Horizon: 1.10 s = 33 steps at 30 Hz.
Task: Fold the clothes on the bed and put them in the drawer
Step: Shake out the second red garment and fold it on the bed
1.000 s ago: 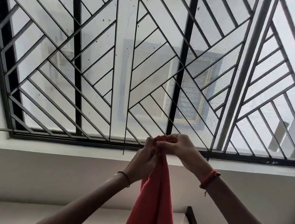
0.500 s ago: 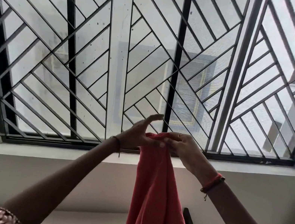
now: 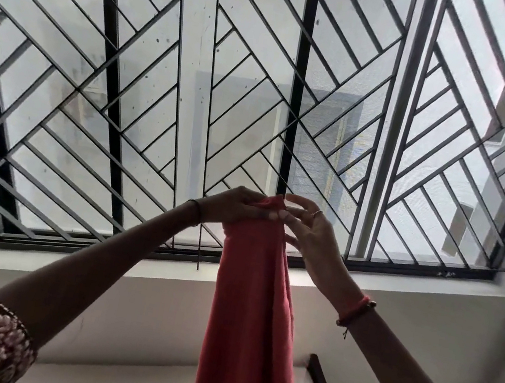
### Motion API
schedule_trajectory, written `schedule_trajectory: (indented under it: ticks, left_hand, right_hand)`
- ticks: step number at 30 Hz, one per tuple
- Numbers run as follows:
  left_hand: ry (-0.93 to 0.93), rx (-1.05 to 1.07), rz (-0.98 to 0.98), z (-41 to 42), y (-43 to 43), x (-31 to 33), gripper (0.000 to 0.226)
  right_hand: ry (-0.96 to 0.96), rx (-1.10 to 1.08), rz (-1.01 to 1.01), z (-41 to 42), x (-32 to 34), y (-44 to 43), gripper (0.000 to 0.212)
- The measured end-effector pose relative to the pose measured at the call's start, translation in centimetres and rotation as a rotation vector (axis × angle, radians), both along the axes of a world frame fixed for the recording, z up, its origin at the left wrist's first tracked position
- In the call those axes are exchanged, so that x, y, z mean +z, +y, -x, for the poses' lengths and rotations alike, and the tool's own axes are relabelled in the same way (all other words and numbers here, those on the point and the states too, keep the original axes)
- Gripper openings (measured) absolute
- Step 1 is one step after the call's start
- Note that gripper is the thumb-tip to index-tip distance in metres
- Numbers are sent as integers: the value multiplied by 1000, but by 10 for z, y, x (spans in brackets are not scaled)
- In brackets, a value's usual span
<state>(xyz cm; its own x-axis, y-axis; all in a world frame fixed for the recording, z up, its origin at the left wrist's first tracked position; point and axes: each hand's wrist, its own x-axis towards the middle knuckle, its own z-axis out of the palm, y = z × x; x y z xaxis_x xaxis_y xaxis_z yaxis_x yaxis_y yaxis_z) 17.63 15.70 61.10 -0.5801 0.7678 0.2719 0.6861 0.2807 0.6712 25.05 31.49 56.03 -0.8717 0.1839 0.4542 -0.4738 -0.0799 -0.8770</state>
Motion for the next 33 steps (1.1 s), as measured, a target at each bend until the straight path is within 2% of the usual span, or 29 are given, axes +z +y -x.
schedule_trajectory:
  ticks: [5, 8, 11, 13, 15, 18, 19, 24, 29, 31, 33]
  left_hand:
    - [11, 25, -44, -1, -6, 15, 19]
    - [62, 58, -35, 3, -11, 25, 25]
    - [95, 89, 12, 10, -20, 33, 16]
    - [117, 116, 38, 12, -27, 37, 7]
    - [109, 148, 28, 13, -33, 40, 20]
    - [136, 150, 1, 18, -40, 42, 16]
    - [141, 144, -9, 18, -43, 42, 13]
    - [141, 186, -62, 28, -58, 47, 22]
    - [122, 216, -177, 28, -61, 55, 19]
    - [117, 203, -226, 27, -57, 56, 18]
    - [123, 188, -264, 25, -52, 58, 23]
  right_hand:
    - [22, -169, -276, 2, -38, 1, 45]
    - [-46, -148, -361, 5, -62, -3, 44]
    - [-37, -181, -478, 10, -81, -5, 46]
    - [-46, -264, -568, 15, -89, -3, 41]
    - [-67, -366, -622, 20, -94, 1, 27]
    - [-79, -464, -615, 22, -100, 13, 10]
    - [-77, -475, -602, 22, -100, 16, 9]
    - [-37, -602, -484, 25, -83, 23, 15]
    - [51, -668, -431, 25, -74, 21, 8]
    - [150, -703, -478, 22, -81, 12, 27]
    - [263, -805, -681, 19, -89, 5, 48]
